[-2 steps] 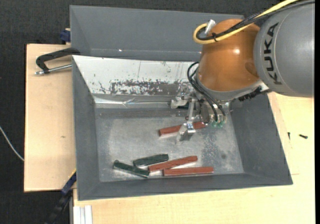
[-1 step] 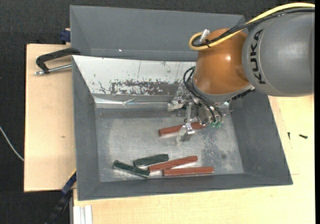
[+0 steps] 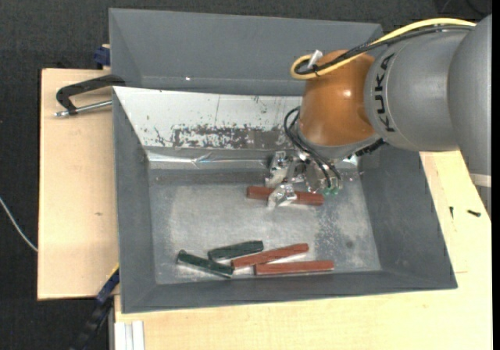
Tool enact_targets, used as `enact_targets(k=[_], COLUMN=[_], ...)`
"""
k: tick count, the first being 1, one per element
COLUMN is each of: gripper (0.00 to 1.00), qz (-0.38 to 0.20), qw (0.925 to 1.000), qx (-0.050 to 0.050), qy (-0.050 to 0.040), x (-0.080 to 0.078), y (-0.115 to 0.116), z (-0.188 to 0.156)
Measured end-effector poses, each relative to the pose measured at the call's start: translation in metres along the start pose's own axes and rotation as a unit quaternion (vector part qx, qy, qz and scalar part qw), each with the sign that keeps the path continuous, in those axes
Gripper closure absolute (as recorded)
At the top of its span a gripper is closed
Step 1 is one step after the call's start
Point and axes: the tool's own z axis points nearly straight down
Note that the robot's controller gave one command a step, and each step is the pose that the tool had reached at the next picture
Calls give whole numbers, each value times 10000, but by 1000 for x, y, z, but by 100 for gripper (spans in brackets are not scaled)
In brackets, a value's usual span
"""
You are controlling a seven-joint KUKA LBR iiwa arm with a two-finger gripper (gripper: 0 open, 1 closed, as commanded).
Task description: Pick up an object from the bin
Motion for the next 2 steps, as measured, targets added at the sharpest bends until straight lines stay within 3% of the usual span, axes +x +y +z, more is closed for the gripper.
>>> enact_targets(k=[1,2], gripper=[100,100], qz=[1,-66], qw=[10000,10000], qx=[0,6], qy=[-3,-48], x=[0,0], y=[0,8], z=[0,-31])
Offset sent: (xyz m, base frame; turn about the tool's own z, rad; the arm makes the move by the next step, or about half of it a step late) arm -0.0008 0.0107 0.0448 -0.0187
